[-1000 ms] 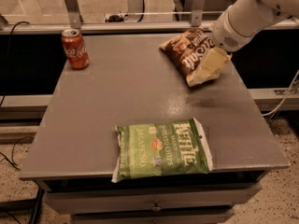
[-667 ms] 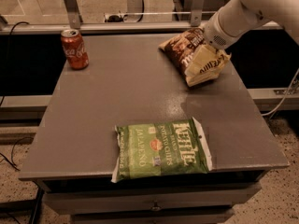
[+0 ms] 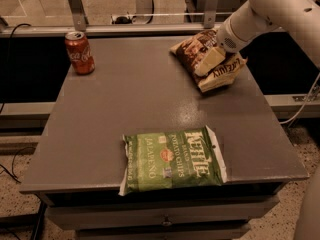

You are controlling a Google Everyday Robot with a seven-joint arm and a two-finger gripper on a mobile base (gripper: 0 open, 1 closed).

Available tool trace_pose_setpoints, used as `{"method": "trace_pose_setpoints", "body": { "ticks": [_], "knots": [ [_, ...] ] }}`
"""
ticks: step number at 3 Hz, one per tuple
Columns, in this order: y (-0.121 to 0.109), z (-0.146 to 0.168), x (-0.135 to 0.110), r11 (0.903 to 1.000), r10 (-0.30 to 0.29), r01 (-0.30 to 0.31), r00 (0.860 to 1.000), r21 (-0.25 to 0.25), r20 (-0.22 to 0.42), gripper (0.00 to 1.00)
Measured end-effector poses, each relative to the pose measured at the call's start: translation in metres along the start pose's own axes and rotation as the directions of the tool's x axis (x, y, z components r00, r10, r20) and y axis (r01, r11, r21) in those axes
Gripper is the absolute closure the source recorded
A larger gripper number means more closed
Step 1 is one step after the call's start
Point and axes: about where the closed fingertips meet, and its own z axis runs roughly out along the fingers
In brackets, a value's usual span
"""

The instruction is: Move brown chip bag near green jalapeno chip bag

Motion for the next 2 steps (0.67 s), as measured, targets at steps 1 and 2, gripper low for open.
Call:
{"method": "trace_pose_setpoints", "body": {
  "ticks": [1,2],
  "knots": [
    [0.006,0.002,-0.008,0.9992,0.009,-0.009,1.0,-0.039,0.016,0.4],
    [0.023,-0.003,-0.027,0.9956,-0.024,0.029,0.998,-0.089,0.054,0.64]
  ]
}}
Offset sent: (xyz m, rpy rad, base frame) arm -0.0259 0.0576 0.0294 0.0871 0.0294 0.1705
